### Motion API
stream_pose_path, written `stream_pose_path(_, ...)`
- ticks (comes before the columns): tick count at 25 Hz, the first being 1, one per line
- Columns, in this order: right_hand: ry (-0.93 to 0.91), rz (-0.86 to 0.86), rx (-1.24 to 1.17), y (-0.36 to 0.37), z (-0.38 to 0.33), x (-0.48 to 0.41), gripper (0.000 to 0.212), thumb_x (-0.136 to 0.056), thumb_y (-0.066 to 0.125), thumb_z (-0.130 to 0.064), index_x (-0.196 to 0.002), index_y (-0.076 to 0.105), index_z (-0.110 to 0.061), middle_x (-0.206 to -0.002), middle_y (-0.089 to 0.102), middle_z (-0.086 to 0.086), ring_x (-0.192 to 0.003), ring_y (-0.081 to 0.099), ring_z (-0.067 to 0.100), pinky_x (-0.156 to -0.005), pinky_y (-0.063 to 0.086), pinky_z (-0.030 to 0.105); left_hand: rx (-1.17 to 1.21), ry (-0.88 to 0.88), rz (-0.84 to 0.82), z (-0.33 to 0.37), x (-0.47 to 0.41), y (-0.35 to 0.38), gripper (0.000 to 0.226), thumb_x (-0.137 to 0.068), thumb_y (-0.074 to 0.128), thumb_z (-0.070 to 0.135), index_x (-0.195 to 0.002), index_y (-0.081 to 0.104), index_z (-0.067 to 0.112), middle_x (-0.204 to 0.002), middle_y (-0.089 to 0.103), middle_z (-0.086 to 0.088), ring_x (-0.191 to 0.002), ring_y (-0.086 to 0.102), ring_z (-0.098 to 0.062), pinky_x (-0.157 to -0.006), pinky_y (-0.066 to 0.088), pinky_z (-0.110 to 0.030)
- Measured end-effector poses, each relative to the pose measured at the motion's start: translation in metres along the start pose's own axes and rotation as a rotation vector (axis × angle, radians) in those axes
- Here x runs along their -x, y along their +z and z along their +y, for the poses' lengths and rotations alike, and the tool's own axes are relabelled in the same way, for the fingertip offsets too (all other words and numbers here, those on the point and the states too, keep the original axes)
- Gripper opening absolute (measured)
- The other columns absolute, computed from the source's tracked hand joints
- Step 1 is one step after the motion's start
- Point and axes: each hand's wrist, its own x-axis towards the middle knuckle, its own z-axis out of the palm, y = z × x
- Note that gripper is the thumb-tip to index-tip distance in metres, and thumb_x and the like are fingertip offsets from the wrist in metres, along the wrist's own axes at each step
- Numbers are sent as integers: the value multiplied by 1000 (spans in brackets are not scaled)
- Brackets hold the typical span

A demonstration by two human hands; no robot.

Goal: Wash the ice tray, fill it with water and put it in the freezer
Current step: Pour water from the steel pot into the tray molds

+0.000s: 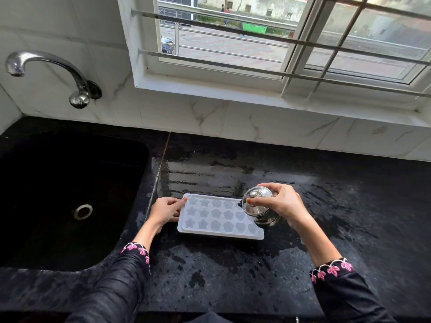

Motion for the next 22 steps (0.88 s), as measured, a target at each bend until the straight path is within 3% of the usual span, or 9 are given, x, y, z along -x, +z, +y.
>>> stream_pose_path(8,2,-4,0,0,0,0,51,-54,94,-41,-100,76,-29,-89,76,-7,-91,69,11,-73,51,23,0,2,3,0,0,1,28,-88,71,29,-91,75,1,-85,77,-14,-70,71,-20,-54,57,-25)
stream_pose_path(14,8,-1,-51,-2,0,0,49,-51,94,-40,-95,77,-29,-86,78,-6,-91,71,15,-83,57,31,40,-11,-5,-2,-2,0,30,-87,72,28,-91,73,-2,-84,74,-15,-67,69,-20,-52,55,-24)
stream_pose_path(22,43,24,-83,-12,13,1,74,-30,89,-59,-97,78,-28,-84,78,-6,-89,73,15,-87,59,36,31,-3,-7,-2,-1,1,30,-87,72,29,-91,74,-1,-85,76,-15,-69,71,-20,-53,56,-24)
